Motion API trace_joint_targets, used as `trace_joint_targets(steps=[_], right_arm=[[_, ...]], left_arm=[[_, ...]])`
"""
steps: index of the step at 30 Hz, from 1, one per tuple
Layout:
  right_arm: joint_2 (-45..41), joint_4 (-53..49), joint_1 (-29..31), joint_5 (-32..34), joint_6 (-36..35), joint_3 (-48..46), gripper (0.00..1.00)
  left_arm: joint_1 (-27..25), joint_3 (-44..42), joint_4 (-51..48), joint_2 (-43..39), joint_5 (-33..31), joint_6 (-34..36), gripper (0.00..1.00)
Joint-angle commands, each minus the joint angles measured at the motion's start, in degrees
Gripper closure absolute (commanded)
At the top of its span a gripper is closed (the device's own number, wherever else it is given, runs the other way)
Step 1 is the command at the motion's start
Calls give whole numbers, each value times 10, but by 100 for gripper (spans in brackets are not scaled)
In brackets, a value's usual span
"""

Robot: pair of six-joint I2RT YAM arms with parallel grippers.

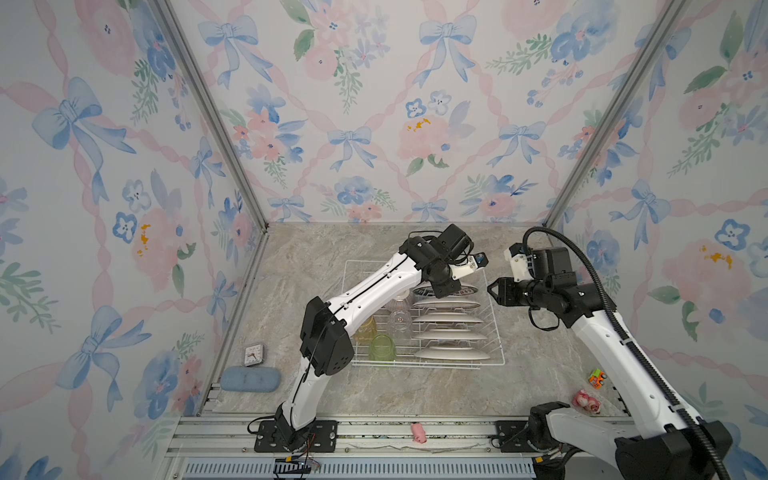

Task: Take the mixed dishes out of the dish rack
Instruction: 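Lower the left gripper onto the rim of the green-rimmed plate, then close the left gripper on the green-rimmed plate rim and tilt it up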

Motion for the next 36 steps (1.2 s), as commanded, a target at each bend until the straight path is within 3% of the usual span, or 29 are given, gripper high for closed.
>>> trace_joint_targets(steps=[1, 20, 36], right_arm=[[4, 5, -7, -1, -4, -8, 55], [7, 11, -20, -6, -12, -19, 54], [0, 18, -21, -13, -10, -31, 54]], left_arm=[[1, 0, 2, 18, -14, 13, 68], [1, 58, 3, 75, -53, 59, 70], [-2, 81, 3, 97, -107, 86, 98]])
